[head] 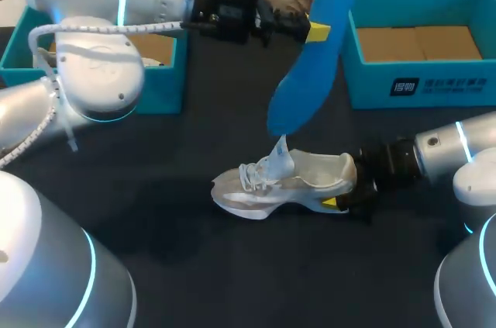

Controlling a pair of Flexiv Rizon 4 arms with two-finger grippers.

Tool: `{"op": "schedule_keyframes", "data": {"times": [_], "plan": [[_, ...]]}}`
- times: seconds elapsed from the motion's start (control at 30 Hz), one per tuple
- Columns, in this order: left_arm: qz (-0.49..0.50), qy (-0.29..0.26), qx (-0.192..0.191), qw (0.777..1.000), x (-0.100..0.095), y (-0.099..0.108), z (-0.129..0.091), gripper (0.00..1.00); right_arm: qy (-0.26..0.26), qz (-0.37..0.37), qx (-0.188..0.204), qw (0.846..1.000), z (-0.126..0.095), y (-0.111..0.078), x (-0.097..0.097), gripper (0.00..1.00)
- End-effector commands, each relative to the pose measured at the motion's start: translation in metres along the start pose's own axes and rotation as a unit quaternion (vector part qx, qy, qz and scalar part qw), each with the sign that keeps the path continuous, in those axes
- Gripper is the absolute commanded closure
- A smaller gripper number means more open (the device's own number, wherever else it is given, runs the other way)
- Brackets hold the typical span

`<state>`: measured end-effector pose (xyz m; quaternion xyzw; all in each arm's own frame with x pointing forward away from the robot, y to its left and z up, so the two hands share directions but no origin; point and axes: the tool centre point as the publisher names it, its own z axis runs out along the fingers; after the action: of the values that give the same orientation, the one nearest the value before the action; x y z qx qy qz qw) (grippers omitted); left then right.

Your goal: Take the shoe out of the shoebox, open the shoe tongue, remove and reinsert the insole, then place the shoe into the shoebox

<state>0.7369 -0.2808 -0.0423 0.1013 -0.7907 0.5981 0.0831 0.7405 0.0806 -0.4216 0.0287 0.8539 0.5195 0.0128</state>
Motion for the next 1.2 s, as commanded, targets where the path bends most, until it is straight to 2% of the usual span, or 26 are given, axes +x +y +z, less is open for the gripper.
{"op": "schedule_keyframes", "data": {"times": [0.03,0.27,0.53,0.6,0.87,1.2], "plan": [[-0.040,0.023,0.013,0.999,0.007,-0.002,-0.023,1.00,-0.001,0.000,0.001,1.000,0.001,0.000,0.001,1.00],[-0.102,0.070,0.035,0.992,0.028,-0.027,-0.037,1.00,-0.001,0.000,0.001,1.000,0.001,0.000,0.001,1.00],[-0.162,0.102,0.091,0.977,0.048,-0.043,-0.044,1.00,-0.001,0.000,0.001,1.000,0.001,0.000,0.001,1.00],[-0.166,0.098,0.100,0.976,0.051,-0.044,-0.045,1.00,-0.001,0.000,0.001,1.000,0.001,0.000,0.001,1.00],[-0.217,0.137,0.135,0.957,0.078,-0.043,-0.045,1.00,-0.001,0.000,0.001,1.000,0.001,0.000,0.001,1.00],[-0.271,0.167,0.147,0.936,0.087,-0.035,-0.040,1.00,-0.001,0.000,0.001,1.000,0.001,0.000,0.001,1.00]]}}
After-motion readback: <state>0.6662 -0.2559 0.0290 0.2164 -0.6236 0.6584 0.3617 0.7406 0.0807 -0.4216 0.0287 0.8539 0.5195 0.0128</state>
